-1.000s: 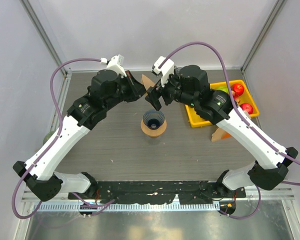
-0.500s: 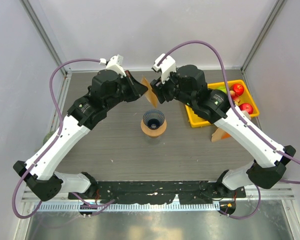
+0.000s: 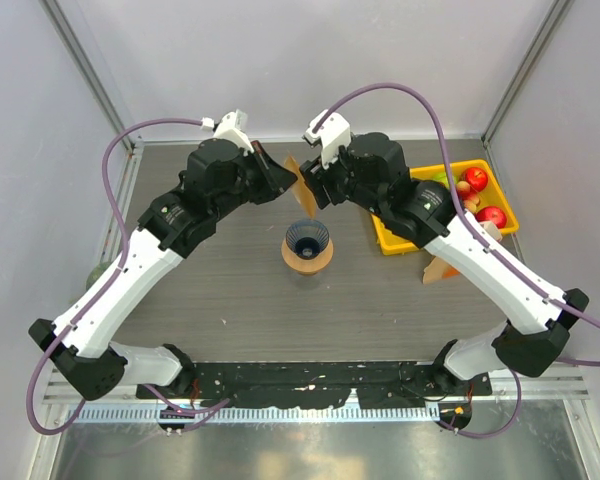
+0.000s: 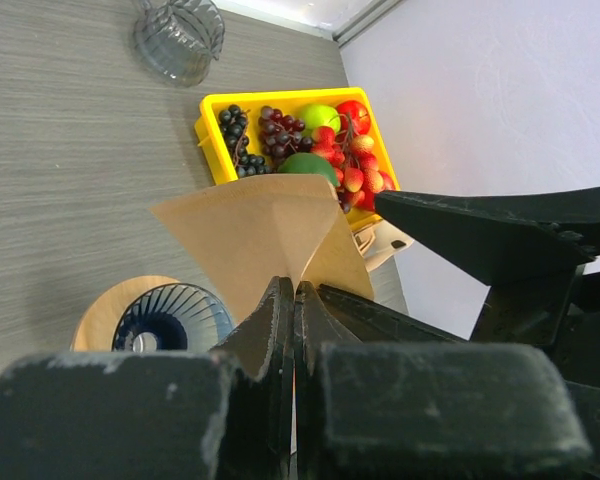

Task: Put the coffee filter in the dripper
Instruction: Place the coffee filter in the coffee dripper.

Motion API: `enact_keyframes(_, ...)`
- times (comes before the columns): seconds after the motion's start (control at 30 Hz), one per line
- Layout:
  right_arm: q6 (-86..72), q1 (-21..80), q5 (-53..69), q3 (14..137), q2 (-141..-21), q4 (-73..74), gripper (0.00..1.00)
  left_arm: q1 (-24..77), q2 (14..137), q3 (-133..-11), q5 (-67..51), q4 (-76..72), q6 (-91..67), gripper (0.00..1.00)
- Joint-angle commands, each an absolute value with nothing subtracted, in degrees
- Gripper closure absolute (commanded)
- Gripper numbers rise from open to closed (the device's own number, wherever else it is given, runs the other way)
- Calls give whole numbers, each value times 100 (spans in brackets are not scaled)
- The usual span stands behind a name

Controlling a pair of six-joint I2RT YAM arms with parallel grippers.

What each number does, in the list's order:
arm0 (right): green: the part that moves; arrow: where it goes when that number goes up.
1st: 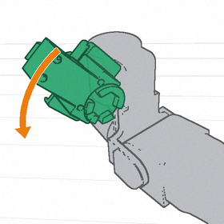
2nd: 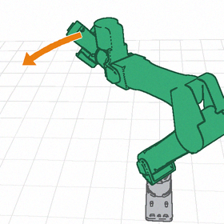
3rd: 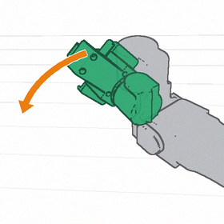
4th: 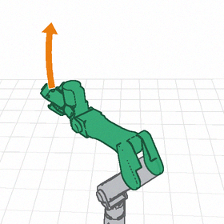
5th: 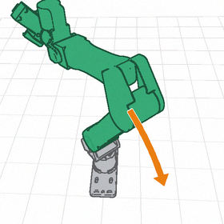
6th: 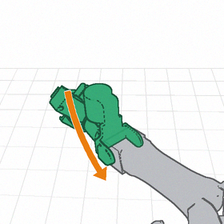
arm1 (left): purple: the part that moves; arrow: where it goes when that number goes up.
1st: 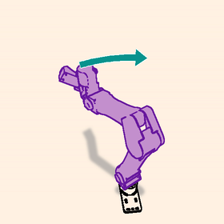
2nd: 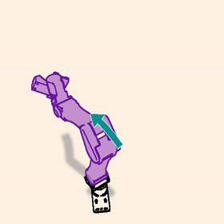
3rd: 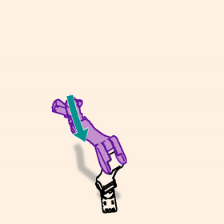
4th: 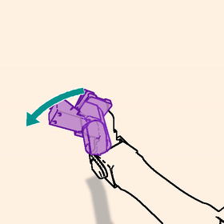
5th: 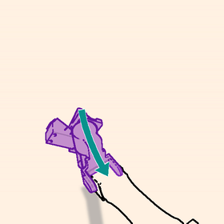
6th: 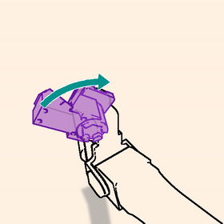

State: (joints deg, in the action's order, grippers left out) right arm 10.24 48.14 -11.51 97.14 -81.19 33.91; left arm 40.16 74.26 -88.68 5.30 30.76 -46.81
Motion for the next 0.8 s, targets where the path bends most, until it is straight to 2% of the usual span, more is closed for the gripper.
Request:
enact_keyframes(0.0,984,4834,-1309,9738,-8191,3120,40,4034,7418,-8965,440,3023,-4921,100)
enact_keyframes(0.23,932,4781,-1090,9677,-8253,3076,50,4034,7330,-8842,334,3050,-5063,100)
enact_keyframes(0.47,651,4580,-442,9545,-8244,3015,50,4034,7251,-8736,194,3015,-5142,100)
enact_keyframes(0.53,580,4500,-334,9527,-8253,2953,60,4034,7242,-8701,106,2980,-5168,100)
enact_keyframes(0.57,589,4474,-308,9545,-8279,2953,71,4034,7242,-8692,71,2962,-5159,100)
enact_keyframes(0.6,580,4439,-299,9545,-8271,2971,75,4034,7207,-8658,27,2884,-5107,100)
enact_keyframes(0.63,563,4386,-273,9562,-8262,2997,89,4034,7172,-8605,-148,2805,-5019,100)
enact_keyframes(0.67,528,4351,-185,9580,-8236,3023,95,4025,7111,-8596,-193,2778,-4871,92)
enact_keyframes(0.73,379,4158,217,9606,-8174,3076,95,3990,6935,-8500,-508,2559,-4450,71)
enact_keyframes(0.77,326,3957,594,9598,-8130,3094,95,3929,6804,-8429,-762,2436,-4125,55)
